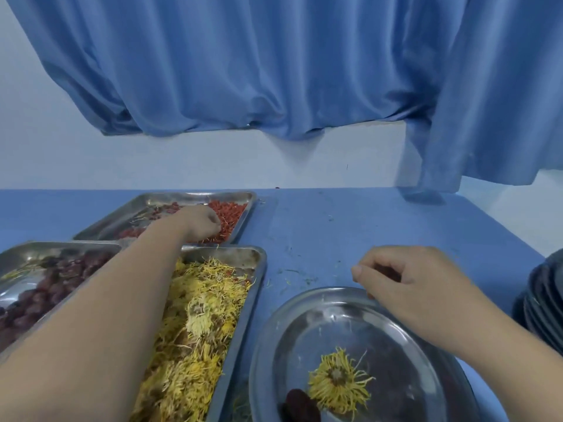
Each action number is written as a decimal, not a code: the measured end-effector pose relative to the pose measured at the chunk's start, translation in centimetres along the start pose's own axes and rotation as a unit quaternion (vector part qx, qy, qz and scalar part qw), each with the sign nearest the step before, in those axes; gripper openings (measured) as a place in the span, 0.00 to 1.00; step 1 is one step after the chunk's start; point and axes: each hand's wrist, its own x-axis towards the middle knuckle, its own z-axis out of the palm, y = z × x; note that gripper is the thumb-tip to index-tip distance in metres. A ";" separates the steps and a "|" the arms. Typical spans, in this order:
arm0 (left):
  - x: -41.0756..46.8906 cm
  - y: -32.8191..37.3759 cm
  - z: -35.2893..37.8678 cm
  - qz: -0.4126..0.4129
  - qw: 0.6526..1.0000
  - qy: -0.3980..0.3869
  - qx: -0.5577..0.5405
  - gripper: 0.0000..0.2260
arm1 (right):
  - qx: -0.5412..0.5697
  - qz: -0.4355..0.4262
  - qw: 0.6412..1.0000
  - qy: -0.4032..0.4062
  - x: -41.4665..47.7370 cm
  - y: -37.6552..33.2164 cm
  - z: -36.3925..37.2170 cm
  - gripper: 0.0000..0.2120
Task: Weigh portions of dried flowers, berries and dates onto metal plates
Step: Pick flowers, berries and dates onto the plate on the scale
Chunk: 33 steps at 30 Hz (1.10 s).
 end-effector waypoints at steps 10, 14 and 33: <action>3.2 -0.4 2.2 -0.065 0.990 -0.052 0.112 0.17 | 0.026 0.022 0.999 0.002 -0.1 0.7 -0.2 0.14; 3.5 -0.8 2.2 -0.056 0.994 -0.011 0.095 0.11 | 0.031 0.028 0.999 0.001 0.0 0.7 -0.2 0.14; 1.8 -1.4 -0.5 -0.007 0.979 0.092 -0.182 0.04 | 0.055 0.029 0.998 -0.001 0.1 0.7 -0.7 0.13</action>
